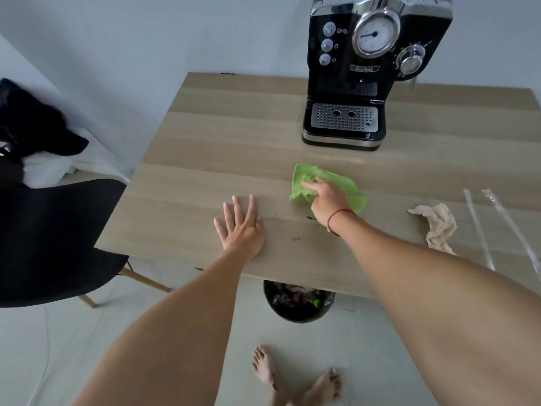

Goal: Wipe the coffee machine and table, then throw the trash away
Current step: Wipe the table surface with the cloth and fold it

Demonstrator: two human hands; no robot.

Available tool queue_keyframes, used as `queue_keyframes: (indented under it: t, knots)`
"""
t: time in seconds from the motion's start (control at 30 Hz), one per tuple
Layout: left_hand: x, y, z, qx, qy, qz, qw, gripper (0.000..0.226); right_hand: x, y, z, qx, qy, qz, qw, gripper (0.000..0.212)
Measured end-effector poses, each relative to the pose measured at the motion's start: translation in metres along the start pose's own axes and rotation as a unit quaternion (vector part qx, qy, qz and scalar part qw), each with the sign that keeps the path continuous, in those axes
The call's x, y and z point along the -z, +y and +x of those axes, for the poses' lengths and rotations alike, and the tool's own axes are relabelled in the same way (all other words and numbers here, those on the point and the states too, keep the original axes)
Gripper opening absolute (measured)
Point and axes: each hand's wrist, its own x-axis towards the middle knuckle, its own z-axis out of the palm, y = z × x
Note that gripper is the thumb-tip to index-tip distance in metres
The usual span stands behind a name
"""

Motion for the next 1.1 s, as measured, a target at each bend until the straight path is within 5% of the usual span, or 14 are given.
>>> queue_keyframes:
  t: [0.2, 0.4, 0.63, 0.77, 0.9, 1.1]
  knots:
    - [0.003, -0.016, -0.005, -0.034, 0.05, -0.056, 0.997, 0.057, -0.04, -0.035, -0.031, 0.124, -0.112, -0.133, 0.977, 0.059]
    - [0.002, -0.021, -0.021, -0.013, 0.005, -0.017, 1.0, 0.054, -0.023, -0.014, -0.08, 0.142, -0.127, -0.067, 0.979, 0.049]
    - [-0.003, -0.016, -0.026, 0.016, -0.034, -0.021, 0.999, 0.056, 0.024, -0.001, -0.058, 0.101, 0.071, 0.024, 0.992, 0.056]
    - [-0.005, -0.019, -0.024, 0.006, -0.041, -0.001, 0.999, 0.06, 0.02, 0.023, -0.045, 0.002, 0.045, -0.007, 0.999, 0.07]
    - [-0.003, -0.02, -0.025, -0.002, -0.048, 0.007, 0.999, 0.059, -0.011, 0.03, -0.053, -0.005, 0.022, -0.101, 0.995, 0.05]
    - [-0.003, -0.018, -0.028, -0.001, -0.045, 0.009, 0.999, 0.058, -0.038, 0.022, -0.085, 0.044, 0.052, -0.096, 0.993, 0.063]
